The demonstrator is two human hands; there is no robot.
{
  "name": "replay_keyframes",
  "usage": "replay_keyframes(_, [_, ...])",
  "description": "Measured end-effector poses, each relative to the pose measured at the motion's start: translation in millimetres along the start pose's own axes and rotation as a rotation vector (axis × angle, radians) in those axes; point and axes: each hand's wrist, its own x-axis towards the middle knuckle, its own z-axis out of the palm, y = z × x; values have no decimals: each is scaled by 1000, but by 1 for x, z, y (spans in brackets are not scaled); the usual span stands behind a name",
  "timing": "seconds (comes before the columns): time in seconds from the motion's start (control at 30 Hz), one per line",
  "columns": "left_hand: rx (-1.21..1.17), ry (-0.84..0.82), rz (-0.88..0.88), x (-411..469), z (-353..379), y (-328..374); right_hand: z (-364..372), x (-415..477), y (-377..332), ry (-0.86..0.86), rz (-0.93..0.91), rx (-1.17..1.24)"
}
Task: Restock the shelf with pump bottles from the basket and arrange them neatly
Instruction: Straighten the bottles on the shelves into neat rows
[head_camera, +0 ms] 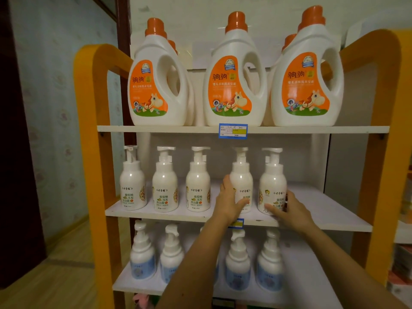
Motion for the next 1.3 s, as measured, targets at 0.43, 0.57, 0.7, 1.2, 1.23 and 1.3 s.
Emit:
replay_keyframes(0.43, [18, -58, -92, -7, -3, 2, 5, 1, 7, -51, 1, 115])
replay_keyframes(0.57, [126, 27, -44, -36, -16, -2, 15, -21, 0, 156, -92, 37])
replay_keyframes(0.7, [209, 222, 160, -64, -41, -20, 34, -52, -17, 409, -262, -99])
replay_keyframes(1.2, [299, 346, -287, -139, -109, -180, 186, -89, -36, -151, -351, 10])
replay_keyframes(1.23, [266, 299, -346, -142, -105, -188, 200, -87, -34, -213, -290, -8])
replay_keyframes(1.3, [246, 194, -396, -147, -95, -202, 225, -85, -30, -319, -234, -30])
